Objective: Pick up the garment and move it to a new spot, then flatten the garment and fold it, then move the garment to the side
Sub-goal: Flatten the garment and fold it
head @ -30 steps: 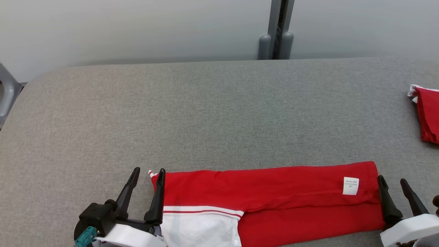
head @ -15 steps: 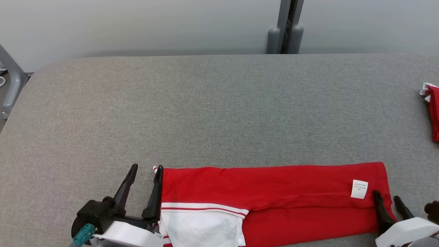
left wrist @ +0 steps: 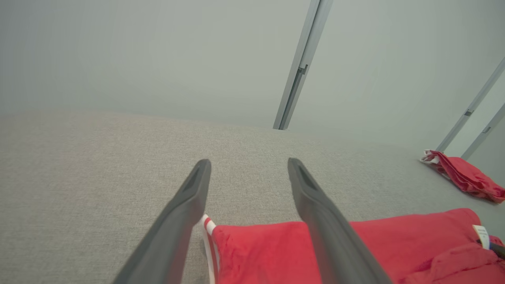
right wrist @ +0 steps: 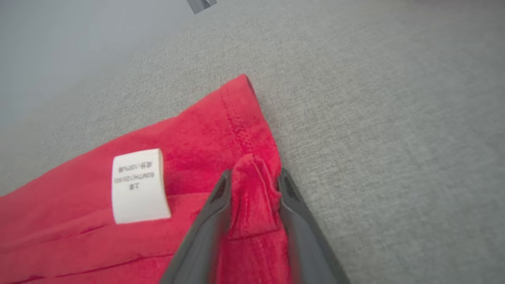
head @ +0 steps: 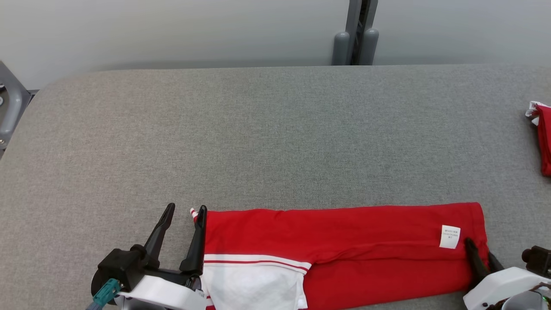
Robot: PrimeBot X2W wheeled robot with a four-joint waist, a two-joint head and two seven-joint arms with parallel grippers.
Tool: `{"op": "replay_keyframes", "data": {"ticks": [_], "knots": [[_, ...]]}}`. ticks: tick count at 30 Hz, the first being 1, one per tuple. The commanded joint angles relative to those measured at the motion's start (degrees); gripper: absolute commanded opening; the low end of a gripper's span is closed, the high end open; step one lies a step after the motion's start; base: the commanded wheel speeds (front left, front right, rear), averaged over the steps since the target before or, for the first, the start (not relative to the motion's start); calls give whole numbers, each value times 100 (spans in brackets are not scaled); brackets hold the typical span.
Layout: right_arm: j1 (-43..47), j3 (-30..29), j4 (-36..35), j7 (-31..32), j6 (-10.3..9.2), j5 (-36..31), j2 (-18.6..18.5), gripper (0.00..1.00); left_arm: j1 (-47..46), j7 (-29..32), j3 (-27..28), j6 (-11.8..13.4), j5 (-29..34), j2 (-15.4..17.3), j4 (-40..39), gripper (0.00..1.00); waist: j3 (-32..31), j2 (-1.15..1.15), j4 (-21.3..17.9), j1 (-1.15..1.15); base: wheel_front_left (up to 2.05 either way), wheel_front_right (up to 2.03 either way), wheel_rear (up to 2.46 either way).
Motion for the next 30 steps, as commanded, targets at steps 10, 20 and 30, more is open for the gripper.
{"op": "replay_keyframes", "data": {"ticks": [10, 20, 30], "knots": [[-141, -31, 39, 7, -3, -22, -265, 0, -102, -22, 10, 25, -32, 17, 17, 100, 6, 0, 10, 0, 0, 0, 0], [-390, -234, 367, 2, -3, -32, -895, 0, -126, -22, 10, 25, -28, 18, 52, 100, 22, 0, -23, 0, 0, 0, 0], [-672, -120, 667, 1, -3, 55, -1319, 0, -132, -21, -15, 76, -68, 17, 66, 100, 9, 0, -85, 0, 0, 0, 0]]}}
